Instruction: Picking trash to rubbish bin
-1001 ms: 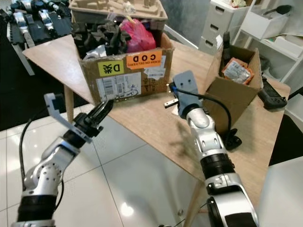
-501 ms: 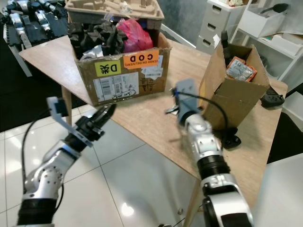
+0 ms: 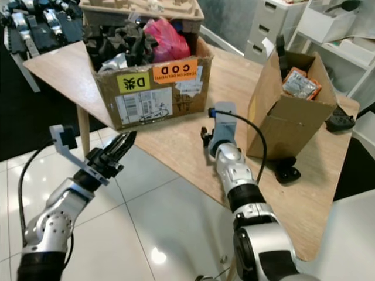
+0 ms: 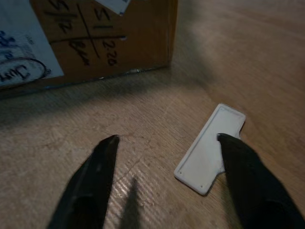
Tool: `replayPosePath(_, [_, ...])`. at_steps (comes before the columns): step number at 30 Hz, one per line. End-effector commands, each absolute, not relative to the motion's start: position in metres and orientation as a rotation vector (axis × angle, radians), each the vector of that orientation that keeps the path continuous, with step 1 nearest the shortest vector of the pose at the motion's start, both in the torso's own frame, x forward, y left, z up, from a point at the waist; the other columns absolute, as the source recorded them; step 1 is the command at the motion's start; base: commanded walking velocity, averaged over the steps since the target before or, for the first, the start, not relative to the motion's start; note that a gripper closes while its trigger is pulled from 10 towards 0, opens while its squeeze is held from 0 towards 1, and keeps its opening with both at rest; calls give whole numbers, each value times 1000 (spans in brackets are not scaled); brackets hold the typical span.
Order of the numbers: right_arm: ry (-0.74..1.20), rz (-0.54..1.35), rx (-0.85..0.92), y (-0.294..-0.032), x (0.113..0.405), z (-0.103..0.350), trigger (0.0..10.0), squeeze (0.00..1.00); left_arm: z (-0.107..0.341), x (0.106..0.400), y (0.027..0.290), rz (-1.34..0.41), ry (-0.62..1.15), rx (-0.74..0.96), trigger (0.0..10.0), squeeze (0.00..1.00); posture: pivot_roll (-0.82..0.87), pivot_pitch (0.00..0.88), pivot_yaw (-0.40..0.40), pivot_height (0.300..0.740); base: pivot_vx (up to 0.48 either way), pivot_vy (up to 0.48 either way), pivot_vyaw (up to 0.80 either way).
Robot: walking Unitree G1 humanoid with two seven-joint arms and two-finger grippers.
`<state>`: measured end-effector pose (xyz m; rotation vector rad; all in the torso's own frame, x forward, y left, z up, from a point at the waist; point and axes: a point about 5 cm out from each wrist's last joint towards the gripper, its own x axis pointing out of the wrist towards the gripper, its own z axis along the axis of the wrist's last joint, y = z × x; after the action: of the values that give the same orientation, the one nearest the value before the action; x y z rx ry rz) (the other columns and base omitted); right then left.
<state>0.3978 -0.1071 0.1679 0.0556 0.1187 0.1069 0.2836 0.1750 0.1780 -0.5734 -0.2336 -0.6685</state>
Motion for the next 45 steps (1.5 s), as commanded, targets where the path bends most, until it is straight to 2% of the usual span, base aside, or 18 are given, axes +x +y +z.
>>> replayPosePath(1, [167, 82, 67, -111, 397, 157, 10000, 1000, 179, 278, 181, -651, -231, -566, 10000, 0, 112, 211, -36, 740, 0, 0, 0])
replayPosePath(8, [189, 34, 52, -117, 402, 157, 10000, 1000, 191, 267, 185, -632, -261, -559, 10000, 0, 136, 270, -41, 740, 0, 0, 0])
replayPosePath(10, [152, -5, 35, -122, 407, 170, 10000, 1000, 199, 261, 187, -628, -282, -556, 10000, 0, 144, 291, -43, 740, 0, 0, 0])
replayPosePath(16, [80, -64, 48, -133, 414, 193, 10000, 1000, 209, 255, 183, -648, -299, -552, 10000, 0, 145, 310, -41, 740, 0, 0, 0])
replayPosePath(28, [54, -148, 131, -144, 417, 206, 10000, 1000, 215, 249, 171, -716, -283, -552, 10000, 0, 149, 313, -41, 740, 0, 0, 0])
replayPosePath(39, [211, -195, 223, -137, 414, 185, 10000, 1000, 214, 244, 164, -749, -271, -552, 10000, 0, 151, 309, -55, 740, 0, 0, 0])
replayPosePath(40, [241, -198, 212, -138, 413, 181, 10000, 839, 215, 244, 163, -749, -271, -552, 10000, 0, 149, 310, -56, 740, 0, 0, 0])
replayPosePath(41, [289, -200, 192, -139, 412, 175, 10000, 0, 216, 244, 163, -751, -272, -553, 10000, 0, 149, 310, -56, 740, 0, 0, 0])
replayPosePath(45, [358, -265, 182, -145, 409, 166, 10000, 0, 216, 244, 162, -754, -272, -555, 10000, 0, 146, 311, -59, 740, 0, 0, 0])
